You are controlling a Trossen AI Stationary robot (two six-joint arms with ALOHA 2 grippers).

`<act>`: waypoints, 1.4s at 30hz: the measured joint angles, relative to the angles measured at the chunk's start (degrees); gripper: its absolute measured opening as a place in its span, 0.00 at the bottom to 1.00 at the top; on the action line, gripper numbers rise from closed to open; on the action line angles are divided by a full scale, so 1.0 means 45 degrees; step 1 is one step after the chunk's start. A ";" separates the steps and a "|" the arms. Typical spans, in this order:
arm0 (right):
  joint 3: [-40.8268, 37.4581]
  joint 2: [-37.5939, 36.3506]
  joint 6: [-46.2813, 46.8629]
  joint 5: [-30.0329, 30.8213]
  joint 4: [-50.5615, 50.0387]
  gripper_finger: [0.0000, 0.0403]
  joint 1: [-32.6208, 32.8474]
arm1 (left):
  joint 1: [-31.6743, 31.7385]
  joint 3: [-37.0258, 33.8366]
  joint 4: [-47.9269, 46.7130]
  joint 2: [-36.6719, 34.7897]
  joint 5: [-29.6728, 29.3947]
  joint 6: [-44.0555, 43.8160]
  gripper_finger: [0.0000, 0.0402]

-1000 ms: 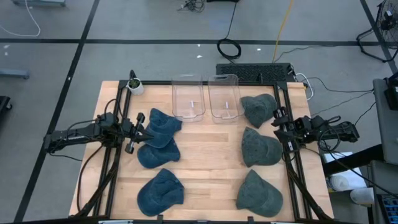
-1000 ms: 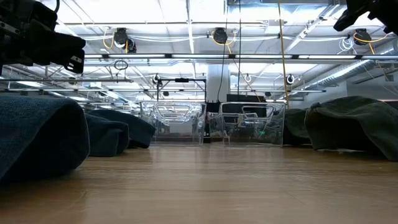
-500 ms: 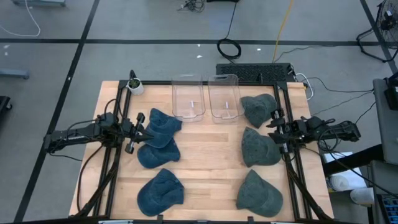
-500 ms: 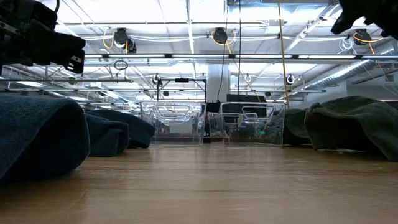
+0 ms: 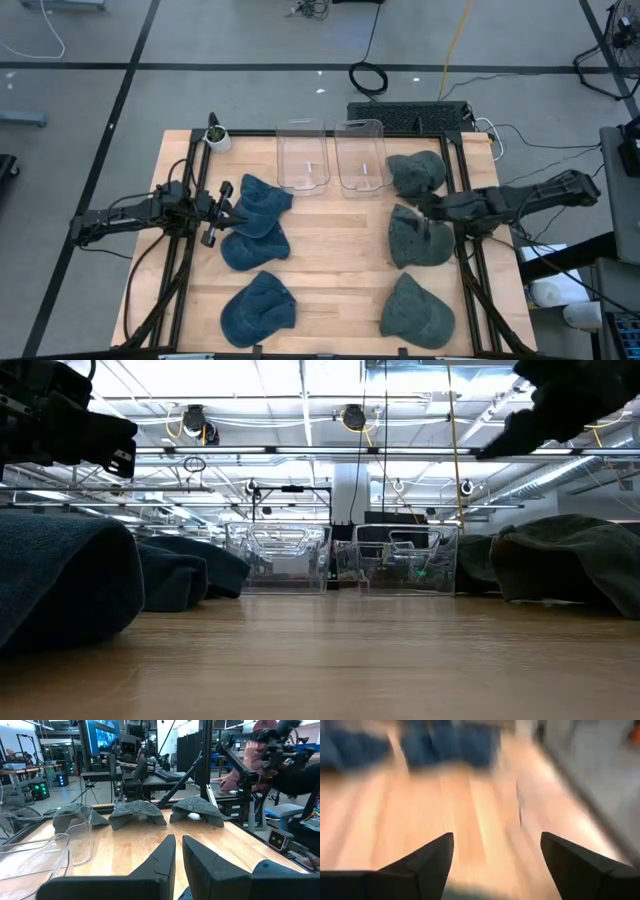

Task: Pick & Place hat
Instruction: Put the middle gray cap into the left transparent bin

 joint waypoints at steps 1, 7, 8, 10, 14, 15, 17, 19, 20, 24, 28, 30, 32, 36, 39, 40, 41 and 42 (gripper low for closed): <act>0.0637 0.0682 0.0590 0.0002 -0.1473 0.72 0.0089 | 0.0000 0.0000 -0.0007 0.0004 0.0003 0.0000 0.11; 0.2559 0.3398 0.2287 -0.1506 -0.4936 0.72 0.0663 | -0.0002 0.0000 -0.0003 0.0000 0.0000 0.0000 0.11; 0.2831 0.3761 0.2539 -0.2018 -0.5242 0.72 0.0668 | 0.0001 0.0000 -0.0003 0.0003 0.0000 0.0000 0.11; 0.3137 0.4389 0.3295 -0.2364 -0.6223 0.72 0.0673 | -0.0002 0.0001 -0.0001 0.0004 0.0000 0.0000 0.11; 0.3375 0.5199 0.4078 -0.2658 -0.7468 0.72 0.0725 | -0.0002 0.0000 0.0007 0.0000 0.0001 0.0000 0.11; 0.3378 0.5379 0.4233 -0.2654 -0.7548 0.72 0.0762 | 0.0001 0.0000 0.0000 0.0002 0.0000 0.0000 0.11; 0.3378 0.5695 0.4447 -0.2686 -0.7725 0.72 0.0774 | 0.0001 0.0000 -0.0001 0.0003 0.0004 0.0000 0.11; 0.3378 0.5910 0.4497 -0.2677 -0.7735 0.72 0.0770 | -0.0001 0.0000 -0.0003 0.0004 0.0000 0.0000 0.11; 0.3382 0.6032 0.4502 -0.2677 -0.7732 0.72 0.0770 | -0.0002 0.0000 0.0002 0.0004 0.0000 0.0000 0.11; 0.3378 0.6434 0.4628 -0.3001 -0.7744 0.72 0.0767 | -0.0001 0.0000 0.0002 0.0003 0.0000 0.0000 0.11; 0.3378 0.6835 0.4580 -0.3039 -0.7708 0.72 0.0770 | 0.0000 0.0000 -0.0003 0.0002 0.0000 0.0000 0.11; 0.3378 0.7018 0.4546 -0.3363 -0.7725 0.71 0.0765 | 0.0003 0.0005 0.0002 0.0004 0.0000 0.0000 0.11; 0.3378 0.7193 0.4527 -0.3601 -0.7727 0.71 0.0765 | 0.0003 0.0000 -0.0003 -0.0001 0.0000 0.0000 0.11; 0.3378 0.7506 0.4545 -0.3712 -0.7817 0.69 0.0766 | 0.0000 0.0000 0.0000 0.0001 0.0000 0.0000 0.11; 0.3378 0.7653 0.4522 -0.3962 -0.7925 0.63 0.0765 | 0.0000 0.0000 -0.0003 0.0000 0.0000 0.0000 0.11; 0.3378 0.7675 0.4516 -0.3982 -0.7925 0.61 0.0765 | -0.0002 0.0000 -0.0003 0.0004 0.0000 0.0000 0.11; 0.3378 0.7677 0.4513 -0.3983 -0.7912 0.59 0.0765 | 0.0003 0.0000 -0.0003 0.0004 0.0000 0.0000 0.11; 0.3378 0.7672 0.4511 -0.3983 -0.7900 0.56 0.0765 | 0.0003 0.0000 0.0001 0.0003 0.0000 0.0000 0.11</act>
